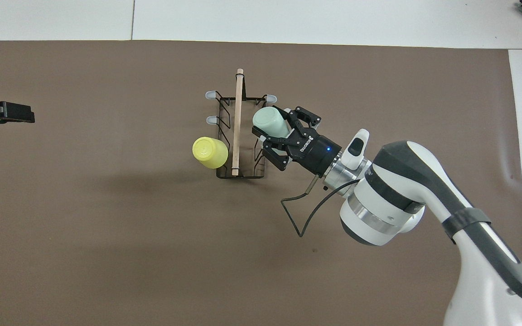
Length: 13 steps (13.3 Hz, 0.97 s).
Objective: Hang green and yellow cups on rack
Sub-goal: 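Carry the green cup to the rack with the right gripper, then lower the green cup onto a rack peg and open the right gripper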
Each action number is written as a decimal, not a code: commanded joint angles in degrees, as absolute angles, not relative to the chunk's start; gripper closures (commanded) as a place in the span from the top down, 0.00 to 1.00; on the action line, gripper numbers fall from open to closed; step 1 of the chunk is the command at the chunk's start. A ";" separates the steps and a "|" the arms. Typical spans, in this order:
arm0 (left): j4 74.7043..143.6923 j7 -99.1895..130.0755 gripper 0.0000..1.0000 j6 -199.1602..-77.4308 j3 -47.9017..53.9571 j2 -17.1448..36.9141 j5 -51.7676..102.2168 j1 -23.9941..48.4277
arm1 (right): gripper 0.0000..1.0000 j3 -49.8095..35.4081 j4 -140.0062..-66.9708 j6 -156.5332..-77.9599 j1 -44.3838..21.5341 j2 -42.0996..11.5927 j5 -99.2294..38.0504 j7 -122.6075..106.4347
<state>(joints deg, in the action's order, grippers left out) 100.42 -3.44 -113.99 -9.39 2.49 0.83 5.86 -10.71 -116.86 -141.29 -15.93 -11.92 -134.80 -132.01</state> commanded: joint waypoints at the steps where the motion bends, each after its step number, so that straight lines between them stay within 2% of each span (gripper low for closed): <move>1: 99.67 -4.66 1.00 -112.50 -9.23 2.29 1.76 5.80 | 0.00 -10.72 -115.40 -142.65 -17.49 -14.06 -141.05 -137.01; 7: 99.67 -6.42 1.00 -107.86 -9.14 -0.08 1.76 6.06 | 0.00 -10.63 -117.68 -140.81 -18.81 -15.73 -145.45 -143.60; 9: 99.76 -7.47 1.00 -105.57 -8.88 -1.31 1.85 6.15 | 0.00 -10.55 -119.09 -137.30 -18.81 -17.31 -147.21 -147.03; 13: 99.67 -8.70 1.00 -102.58 -8.53 -2.02 1.76 6.33 | 0.00 -10.63 -122.16 -137.37 -18.81 -16.88 -147.39 -147.04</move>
<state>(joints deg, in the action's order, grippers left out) 99.81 -7.27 -104.64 -8.38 -1.35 1.00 5.90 -10.44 -119.90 -138.24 -18.66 -17.14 -144.51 -144.40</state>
